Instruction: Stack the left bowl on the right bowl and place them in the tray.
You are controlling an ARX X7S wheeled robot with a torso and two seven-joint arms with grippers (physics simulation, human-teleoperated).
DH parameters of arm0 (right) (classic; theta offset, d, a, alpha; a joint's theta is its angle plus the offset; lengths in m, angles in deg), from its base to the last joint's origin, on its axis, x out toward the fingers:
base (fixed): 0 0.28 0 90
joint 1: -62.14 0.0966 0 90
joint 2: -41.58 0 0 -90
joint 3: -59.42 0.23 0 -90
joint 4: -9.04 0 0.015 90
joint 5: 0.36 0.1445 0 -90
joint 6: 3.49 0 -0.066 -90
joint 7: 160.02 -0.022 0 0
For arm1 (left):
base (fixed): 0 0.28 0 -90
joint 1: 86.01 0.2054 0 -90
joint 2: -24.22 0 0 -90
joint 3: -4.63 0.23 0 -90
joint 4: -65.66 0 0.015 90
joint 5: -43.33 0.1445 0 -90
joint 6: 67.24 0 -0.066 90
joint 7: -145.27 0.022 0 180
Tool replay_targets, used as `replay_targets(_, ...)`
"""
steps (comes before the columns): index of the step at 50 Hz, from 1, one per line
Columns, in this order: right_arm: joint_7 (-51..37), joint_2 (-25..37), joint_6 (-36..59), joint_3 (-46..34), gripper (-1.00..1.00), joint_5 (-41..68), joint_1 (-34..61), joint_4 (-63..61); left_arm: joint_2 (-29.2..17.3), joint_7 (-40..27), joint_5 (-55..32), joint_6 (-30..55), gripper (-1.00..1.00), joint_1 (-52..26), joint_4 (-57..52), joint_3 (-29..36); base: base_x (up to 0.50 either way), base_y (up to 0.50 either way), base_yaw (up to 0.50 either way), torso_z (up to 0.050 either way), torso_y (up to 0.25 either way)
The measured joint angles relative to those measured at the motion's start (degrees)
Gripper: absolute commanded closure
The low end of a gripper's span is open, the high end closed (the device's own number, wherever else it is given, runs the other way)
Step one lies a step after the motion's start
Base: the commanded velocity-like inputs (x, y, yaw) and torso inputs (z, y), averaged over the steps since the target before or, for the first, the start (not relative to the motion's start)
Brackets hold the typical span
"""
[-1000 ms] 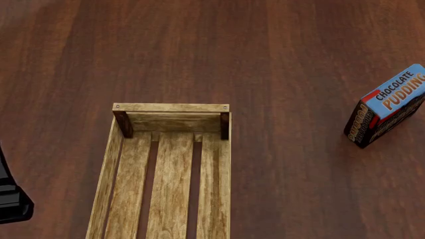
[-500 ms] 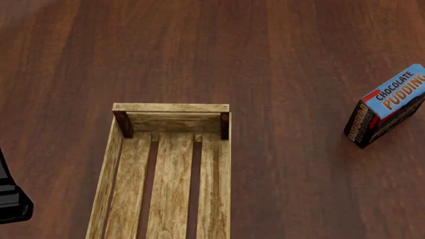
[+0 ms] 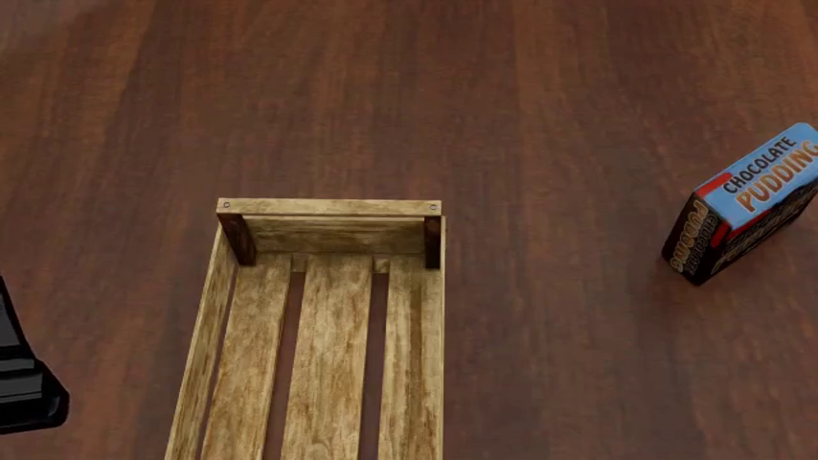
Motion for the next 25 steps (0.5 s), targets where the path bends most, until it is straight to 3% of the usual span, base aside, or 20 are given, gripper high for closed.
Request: replay_targets(25,4.5,-1.1,-3.0,-2.1,-1.0,-2.9,-0.1,4.9,-0.2,-0.3,0.1,-0.4,-1.0,0.1,0.5,0.3,0.0,0.0,0.0,0.0,0.0)
